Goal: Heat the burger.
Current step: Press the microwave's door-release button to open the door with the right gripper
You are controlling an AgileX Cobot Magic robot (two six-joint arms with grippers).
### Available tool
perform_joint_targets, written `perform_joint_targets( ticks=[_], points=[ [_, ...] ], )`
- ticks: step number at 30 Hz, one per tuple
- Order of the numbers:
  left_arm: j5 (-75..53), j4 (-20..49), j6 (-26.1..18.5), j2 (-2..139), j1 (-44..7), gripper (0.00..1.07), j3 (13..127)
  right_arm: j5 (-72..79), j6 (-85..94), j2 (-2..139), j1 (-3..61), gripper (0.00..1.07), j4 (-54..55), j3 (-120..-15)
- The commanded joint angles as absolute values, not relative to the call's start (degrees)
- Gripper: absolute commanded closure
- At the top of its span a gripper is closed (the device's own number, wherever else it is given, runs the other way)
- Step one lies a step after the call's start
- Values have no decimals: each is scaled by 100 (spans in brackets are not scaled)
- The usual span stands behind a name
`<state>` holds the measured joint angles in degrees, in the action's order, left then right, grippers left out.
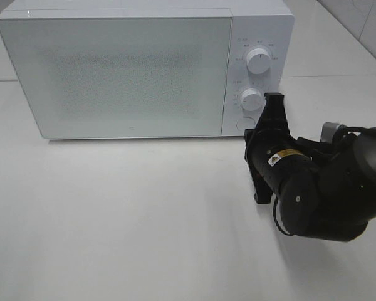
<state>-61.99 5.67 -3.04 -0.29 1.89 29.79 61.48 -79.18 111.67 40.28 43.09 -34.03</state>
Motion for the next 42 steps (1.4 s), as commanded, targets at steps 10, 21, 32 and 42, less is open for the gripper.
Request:
perform_joint_targets(
  ticks=[10,21,32,42],
  points=[
    [-6131,579,-304,-120,189,8,2962,5907,-7924,11431,3535,107,3994,-3759],
    [-6131,579,-304,-120,189,8,2962,5724,-8010,11769,3289,107,3718,-4120],
    [-6131,579,-304,-120,189,8,2962,5718,-8130,12181,3220,107,3638,-4498],
    [-6131,579,-304,-120,189,8,2962,5775,-8153,12330,3094,107,3581,-4624]
  ],
)
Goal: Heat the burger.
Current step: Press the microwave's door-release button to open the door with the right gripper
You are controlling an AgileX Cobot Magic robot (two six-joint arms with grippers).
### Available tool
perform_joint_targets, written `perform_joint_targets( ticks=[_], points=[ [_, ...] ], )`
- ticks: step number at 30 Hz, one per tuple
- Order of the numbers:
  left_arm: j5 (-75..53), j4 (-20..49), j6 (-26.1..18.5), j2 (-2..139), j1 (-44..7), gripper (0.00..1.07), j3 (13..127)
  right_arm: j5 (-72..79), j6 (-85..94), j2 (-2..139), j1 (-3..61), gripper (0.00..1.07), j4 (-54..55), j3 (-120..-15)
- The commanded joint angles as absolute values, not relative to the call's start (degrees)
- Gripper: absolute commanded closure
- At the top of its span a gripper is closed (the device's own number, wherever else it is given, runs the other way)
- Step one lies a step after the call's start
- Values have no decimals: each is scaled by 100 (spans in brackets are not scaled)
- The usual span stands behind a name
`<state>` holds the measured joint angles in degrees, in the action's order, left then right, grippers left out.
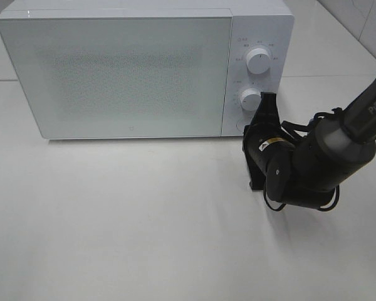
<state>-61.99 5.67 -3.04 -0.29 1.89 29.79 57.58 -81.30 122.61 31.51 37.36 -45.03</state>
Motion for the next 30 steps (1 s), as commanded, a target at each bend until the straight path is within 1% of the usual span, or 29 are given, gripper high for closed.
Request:
perform_joint_targets(
  ticks=[1,16,20,30],
  points=[
    [-6131,579,-304,-120,189,8,2962,5764,-8165,12353,3088,107,3587,-4704],
    [-6131,579,-304,-120,189,8,2962,6073,-8102,12353,3019,107,3592,-4715],
    [-6131,579,-304,-120,189,8,2962,6068,-8096,12353,2956,107,3461,-4836],
    [-6131,579,-304,-120,189,8,2962,6280,-7855,12353,2888,107,3524,-5185]
  ],
)
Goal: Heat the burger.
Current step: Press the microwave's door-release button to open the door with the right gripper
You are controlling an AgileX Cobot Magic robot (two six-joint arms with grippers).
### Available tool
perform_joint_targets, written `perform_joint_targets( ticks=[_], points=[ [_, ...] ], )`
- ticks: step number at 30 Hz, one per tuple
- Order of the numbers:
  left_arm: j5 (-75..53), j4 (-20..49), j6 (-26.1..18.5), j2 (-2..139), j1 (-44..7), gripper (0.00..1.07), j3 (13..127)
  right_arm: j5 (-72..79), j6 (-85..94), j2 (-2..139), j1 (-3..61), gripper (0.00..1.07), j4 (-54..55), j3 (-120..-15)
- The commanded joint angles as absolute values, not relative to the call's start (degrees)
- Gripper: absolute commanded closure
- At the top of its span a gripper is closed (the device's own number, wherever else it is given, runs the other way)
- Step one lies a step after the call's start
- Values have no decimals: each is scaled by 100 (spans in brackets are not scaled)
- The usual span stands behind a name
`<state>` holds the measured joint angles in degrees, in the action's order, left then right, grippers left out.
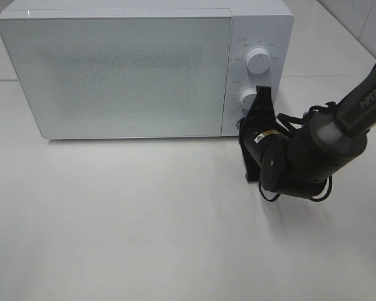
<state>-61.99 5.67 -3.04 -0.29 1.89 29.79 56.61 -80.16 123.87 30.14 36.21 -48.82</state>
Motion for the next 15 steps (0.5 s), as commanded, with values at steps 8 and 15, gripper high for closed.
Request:
perform_joint_targets(
  ticks=[8,15],
  points=[
    [-6131,579,-304,-120,189,8,2962,6956,-7632,12490,2819,107,3644,-5523],
    [-6131,579,-304,-120,189,8,2962,7282,-7586,12685,2819,107,3661,-5833]
  ],
)
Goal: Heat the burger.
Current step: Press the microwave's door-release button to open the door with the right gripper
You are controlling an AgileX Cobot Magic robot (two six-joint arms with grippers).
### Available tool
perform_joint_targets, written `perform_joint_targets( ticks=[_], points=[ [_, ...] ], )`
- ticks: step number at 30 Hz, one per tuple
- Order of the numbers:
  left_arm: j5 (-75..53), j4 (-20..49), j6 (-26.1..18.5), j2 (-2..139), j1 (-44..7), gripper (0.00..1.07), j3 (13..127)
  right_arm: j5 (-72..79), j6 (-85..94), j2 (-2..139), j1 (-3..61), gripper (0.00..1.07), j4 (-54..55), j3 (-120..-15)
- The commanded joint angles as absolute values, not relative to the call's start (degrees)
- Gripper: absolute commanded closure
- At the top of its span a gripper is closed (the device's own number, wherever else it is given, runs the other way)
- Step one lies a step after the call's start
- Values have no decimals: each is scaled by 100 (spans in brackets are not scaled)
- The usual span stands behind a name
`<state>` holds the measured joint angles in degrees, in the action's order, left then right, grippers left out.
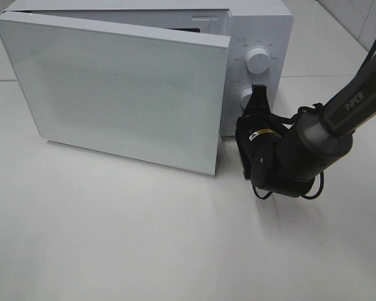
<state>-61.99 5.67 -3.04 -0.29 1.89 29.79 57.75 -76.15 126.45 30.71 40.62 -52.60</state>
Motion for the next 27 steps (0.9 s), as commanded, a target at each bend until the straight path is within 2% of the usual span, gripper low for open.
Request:
perform_joint_targets(
  ticks=[1,18,27],
  points=[
    [-6131,579,-304,-120,189,8,2962,7282,-7586,12685,2819,107,3661,-5833],
    [-6131,579,-304,-120,189,8,2962,6887,-7586,12668,2836,107,3592,-5816],
    [-6131,579,-304,-120,189,8,2962,6463,-7672,12336,2836,107,3512,-5334]
  ],
)
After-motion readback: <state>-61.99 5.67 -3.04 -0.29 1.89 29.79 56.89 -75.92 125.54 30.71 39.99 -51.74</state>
